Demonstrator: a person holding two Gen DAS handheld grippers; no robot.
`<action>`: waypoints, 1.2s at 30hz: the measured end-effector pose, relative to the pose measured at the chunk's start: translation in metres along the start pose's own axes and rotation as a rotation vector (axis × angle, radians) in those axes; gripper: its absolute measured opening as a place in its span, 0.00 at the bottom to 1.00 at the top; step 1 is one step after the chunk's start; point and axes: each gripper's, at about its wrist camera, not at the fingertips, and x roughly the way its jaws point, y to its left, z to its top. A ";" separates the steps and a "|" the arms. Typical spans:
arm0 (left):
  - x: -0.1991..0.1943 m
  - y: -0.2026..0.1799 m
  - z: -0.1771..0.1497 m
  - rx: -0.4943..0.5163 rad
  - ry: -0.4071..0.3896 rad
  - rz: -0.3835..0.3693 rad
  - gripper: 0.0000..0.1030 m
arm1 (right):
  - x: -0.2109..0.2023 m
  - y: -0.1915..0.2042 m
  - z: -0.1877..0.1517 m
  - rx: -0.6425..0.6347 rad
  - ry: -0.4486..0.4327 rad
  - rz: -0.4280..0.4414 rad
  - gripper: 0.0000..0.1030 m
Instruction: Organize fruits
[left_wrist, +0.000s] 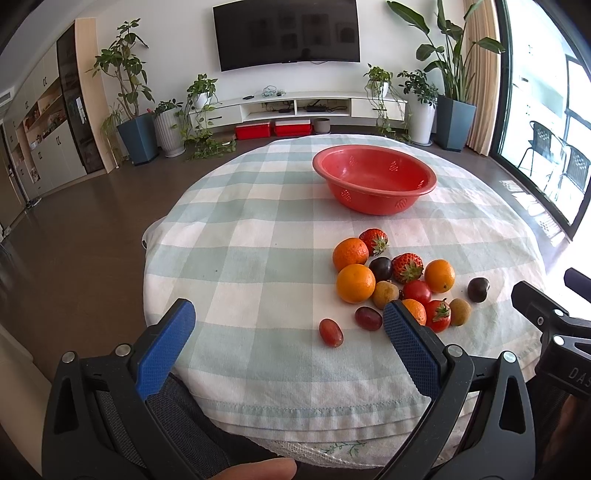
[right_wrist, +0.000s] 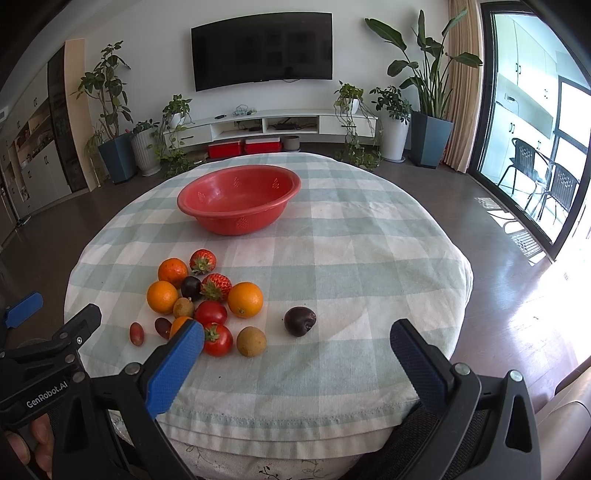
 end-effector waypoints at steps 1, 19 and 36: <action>0.000 0.000 0.000 0.000 0.001 -0.001 1.00 | 0.000 0.000 0.000 0.000 0.000 0.000 1.00; 0.005 0.000 -0.005 0.001 0.009 -0.001 1.00 | 0.000 0.001 0.000 -0.002 0.001 -0.001 1.00; 0.005 0.000 -0.004 0.003 0.012 0.000 1.00 | 0.000 0.002 0.000 -0.004 0.002 -0.002 1.00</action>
